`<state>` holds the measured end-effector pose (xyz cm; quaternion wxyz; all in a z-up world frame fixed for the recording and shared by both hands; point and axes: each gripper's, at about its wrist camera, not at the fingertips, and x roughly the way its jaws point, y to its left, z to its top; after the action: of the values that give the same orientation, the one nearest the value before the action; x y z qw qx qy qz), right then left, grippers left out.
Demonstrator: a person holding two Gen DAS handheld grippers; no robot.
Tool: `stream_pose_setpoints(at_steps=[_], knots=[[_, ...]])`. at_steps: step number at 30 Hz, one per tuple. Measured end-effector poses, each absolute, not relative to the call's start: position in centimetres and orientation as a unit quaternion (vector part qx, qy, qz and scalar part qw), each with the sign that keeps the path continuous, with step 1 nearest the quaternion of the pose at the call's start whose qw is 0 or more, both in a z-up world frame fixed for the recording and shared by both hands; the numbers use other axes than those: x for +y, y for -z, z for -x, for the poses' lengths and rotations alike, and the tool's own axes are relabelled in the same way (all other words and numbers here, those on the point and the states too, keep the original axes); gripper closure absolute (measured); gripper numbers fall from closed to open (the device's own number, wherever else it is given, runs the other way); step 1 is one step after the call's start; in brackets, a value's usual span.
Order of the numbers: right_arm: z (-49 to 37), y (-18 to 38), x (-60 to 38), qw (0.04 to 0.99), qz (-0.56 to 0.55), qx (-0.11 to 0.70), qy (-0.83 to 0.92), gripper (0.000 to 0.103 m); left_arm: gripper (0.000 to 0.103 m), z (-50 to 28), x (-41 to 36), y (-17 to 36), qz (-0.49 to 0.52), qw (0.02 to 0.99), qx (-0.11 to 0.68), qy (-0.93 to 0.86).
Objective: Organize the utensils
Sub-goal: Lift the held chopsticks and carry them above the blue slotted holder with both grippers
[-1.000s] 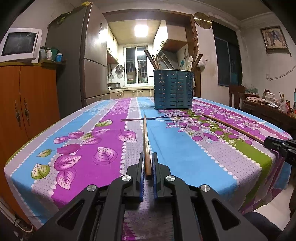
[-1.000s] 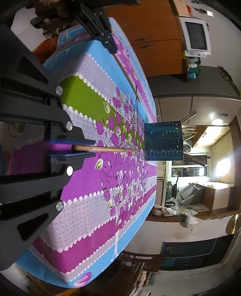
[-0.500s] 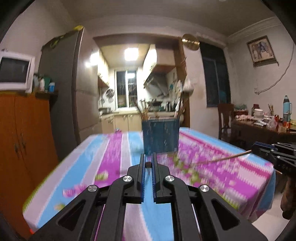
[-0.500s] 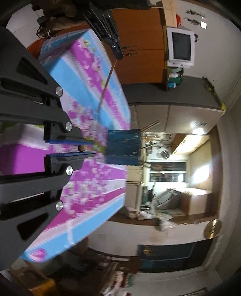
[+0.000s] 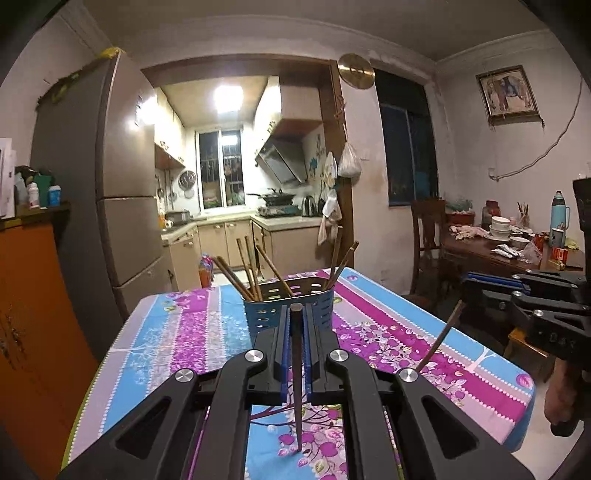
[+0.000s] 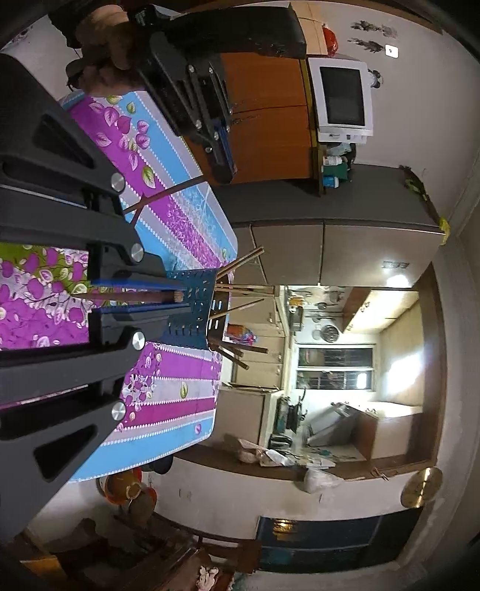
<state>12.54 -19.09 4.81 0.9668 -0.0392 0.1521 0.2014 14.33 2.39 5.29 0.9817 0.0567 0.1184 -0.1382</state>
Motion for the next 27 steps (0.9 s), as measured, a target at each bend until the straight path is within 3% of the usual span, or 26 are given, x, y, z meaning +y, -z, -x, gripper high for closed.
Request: stream_pose_setpoints(at_steps=[15, 27], knots=[[-14.9, -7.1, -17.4, 0.963, 0.047, 0.16, -0.212, 0.098, 0.096, -16.5, 1.8, -8.0, -0.044, 0.98, 0.137, 0.14], [-18.7, -17.6, -16.8, 0.964, 0.028, 0.143, -0.221, 0.098, 0.096, -20.6, 2.2, -17.1, -0.019, 0.982, 0.124, 0.143]])
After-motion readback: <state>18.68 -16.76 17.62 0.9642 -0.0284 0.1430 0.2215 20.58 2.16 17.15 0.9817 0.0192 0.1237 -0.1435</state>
